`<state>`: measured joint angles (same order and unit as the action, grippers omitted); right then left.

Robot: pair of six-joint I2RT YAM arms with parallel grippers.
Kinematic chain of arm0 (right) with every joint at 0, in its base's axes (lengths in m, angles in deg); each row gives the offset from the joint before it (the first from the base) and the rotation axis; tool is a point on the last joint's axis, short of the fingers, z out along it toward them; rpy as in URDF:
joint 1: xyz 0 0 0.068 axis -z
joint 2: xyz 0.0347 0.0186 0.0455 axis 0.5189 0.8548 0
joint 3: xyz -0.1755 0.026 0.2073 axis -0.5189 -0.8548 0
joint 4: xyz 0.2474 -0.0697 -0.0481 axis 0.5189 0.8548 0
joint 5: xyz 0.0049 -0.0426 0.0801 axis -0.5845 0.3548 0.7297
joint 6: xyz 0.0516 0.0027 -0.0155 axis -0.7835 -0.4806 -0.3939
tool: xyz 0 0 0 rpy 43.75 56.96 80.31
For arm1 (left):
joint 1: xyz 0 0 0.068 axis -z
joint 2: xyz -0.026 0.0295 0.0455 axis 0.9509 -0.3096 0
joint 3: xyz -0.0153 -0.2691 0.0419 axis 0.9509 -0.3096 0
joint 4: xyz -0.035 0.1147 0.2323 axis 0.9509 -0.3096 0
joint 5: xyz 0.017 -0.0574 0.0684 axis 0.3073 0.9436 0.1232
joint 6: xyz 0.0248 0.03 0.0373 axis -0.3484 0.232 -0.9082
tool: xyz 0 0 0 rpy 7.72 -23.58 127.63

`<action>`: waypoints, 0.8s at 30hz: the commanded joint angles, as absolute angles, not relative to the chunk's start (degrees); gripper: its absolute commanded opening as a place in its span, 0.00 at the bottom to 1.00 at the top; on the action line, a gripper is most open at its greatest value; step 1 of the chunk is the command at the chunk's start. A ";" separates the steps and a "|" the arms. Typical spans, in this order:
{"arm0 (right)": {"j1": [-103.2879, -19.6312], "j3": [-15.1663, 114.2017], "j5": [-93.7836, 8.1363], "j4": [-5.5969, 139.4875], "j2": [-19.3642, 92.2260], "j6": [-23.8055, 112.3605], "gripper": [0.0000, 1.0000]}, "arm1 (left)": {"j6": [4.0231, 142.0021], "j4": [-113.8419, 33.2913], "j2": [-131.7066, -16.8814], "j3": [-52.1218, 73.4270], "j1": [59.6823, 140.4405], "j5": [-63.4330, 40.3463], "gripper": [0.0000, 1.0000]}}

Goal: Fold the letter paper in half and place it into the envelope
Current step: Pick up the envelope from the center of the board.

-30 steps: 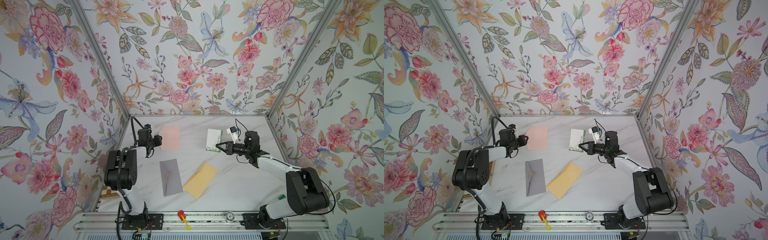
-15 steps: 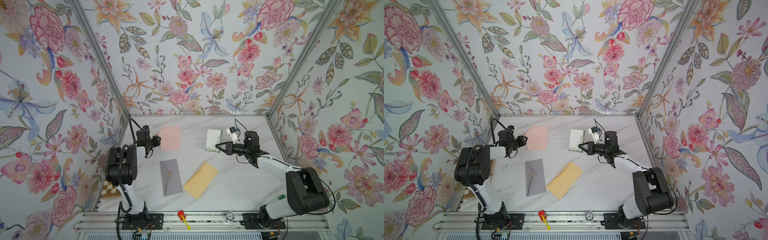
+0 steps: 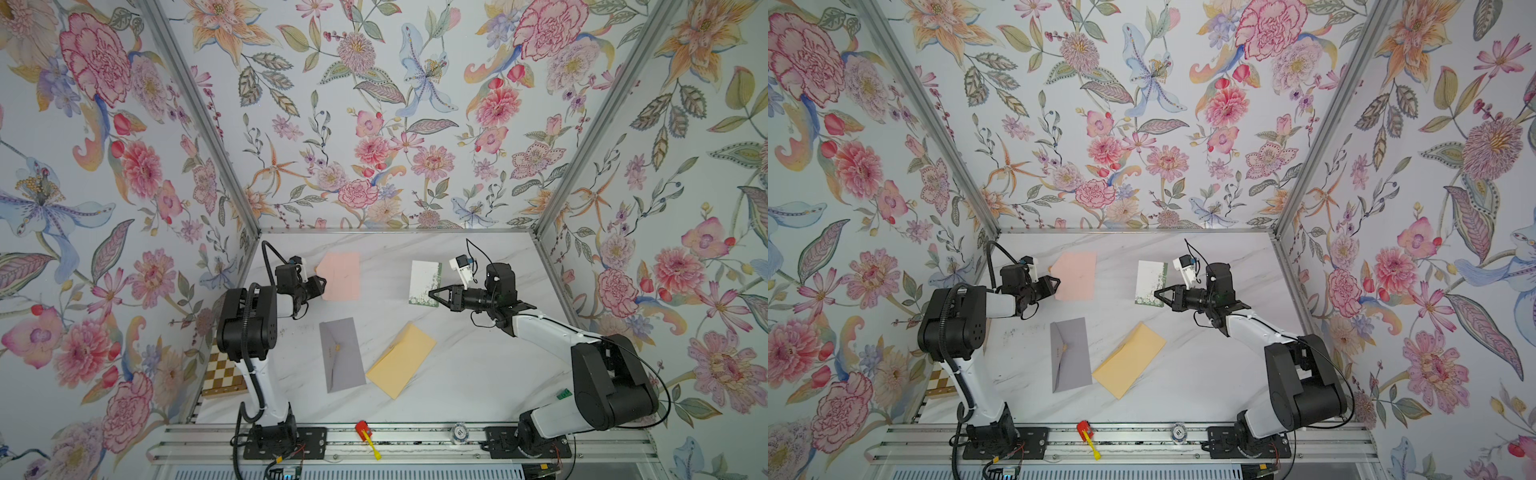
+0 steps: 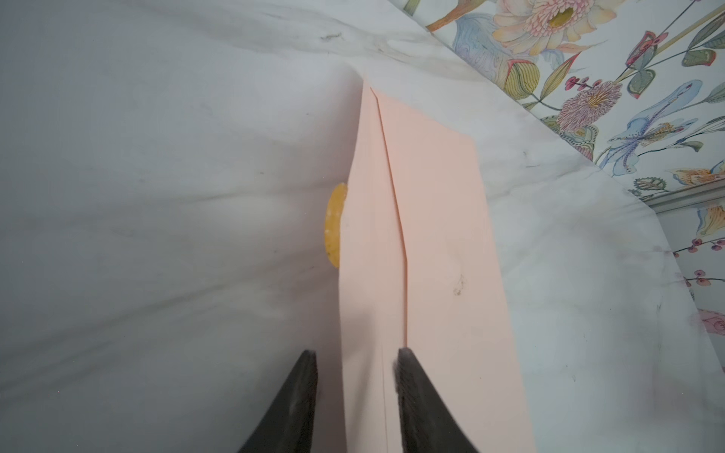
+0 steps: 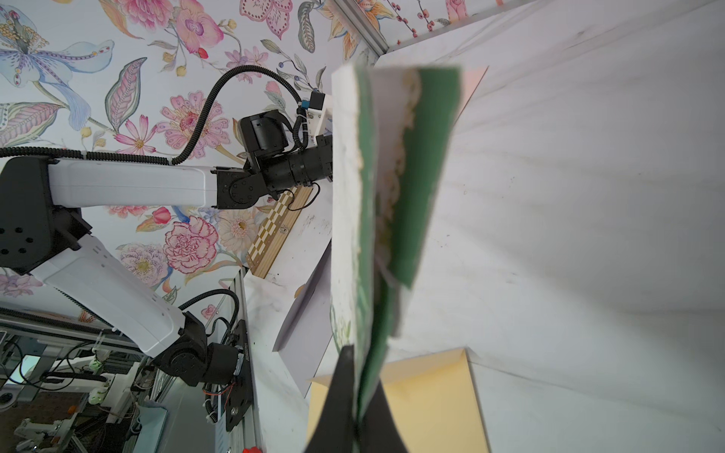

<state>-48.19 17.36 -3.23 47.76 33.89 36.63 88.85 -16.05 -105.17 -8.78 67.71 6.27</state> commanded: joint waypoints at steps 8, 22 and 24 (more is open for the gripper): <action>-48.76 18.54 -3.67 48.70 33.44 37.14 0.01 | 90.69 -11.90 -107.42 -8.14 67.37 8.88 0.37; -49.13 18.94 -3.93 48.87 34.16 37.14 0.01 | 91.70 -10.10 -110.74 -5.77 69.11 9.67 0.37; -49.18 18.99 -4.04 49.13 34.14 37.22 0.01 | 91.65 -10.06 -110.92 -5.76 69.16 9.63 0.37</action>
<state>-48.80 17.67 -3.45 48.02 33.89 36.63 91.21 -10.31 -109.30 -6.71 68.61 8.98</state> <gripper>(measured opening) 0.047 0.373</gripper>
